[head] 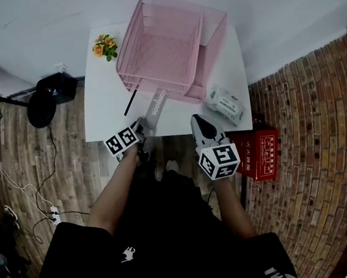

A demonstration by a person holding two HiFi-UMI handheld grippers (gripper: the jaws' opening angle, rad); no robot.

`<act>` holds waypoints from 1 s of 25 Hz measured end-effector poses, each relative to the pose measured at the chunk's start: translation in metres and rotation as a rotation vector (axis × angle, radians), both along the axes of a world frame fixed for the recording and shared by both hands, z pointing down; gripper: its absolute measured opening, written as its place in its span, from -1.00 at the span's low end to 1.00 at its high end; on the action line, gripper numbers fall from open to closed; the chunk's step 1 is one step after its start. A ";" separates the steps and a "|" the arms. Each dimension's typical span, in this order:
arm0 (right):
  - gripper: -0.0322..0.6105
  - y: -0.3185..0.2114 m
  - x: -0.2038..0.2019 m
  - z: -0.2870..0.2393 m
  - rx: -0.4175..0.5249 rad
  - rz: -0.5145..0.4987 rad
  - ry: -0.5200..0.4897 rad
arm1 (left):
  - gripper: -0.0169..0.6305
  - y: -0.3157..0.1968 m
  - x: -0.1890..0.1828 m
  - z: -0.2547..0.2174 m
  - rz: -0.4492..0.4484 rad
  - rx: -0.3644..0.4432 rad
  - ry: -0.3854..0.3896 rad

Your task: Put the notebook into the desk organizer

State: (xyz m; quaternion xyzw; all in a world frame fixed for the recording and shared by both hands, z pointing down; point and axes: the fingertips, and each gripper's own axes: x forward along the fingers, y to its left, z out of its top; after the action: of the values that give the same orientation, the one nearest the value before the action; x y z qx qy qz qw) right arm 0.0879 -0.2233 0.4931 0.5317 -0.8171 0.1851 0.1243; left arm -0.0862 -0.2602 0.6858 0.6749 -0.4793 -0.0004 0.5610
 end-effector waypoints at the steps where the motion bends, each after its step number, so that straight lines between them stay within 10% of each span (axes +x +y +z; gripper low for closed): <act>1: -0.89 -0.001 -0.001 0.004 -0.007 -0.002 0.003 | -0.90 -0.002 0.002 0.001 -0.001 0.004 -0.020; 12: -0.89 -0.010 -0.041 0.063 -0.127 -0.122 0.042 | -0.88 -0.016 0.013 0.006 -0.126 -0.011 0.013; 25: -0.89 -0.012 -0.034 0.084 -0.180 -0.097 -0.001 | -0.60 -0.043 0.037 0.014 -0.051 -0.010 -0.094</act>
State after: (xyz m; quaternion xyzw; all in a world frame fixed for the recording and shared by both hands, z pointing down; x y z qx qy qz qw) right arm 0.0542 -0.2349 0.5772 0.4778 -0.8221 0.2519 0.1798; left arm -0.0490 -0.3033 0.7001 0.6590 -0.5221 0.0196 0.5410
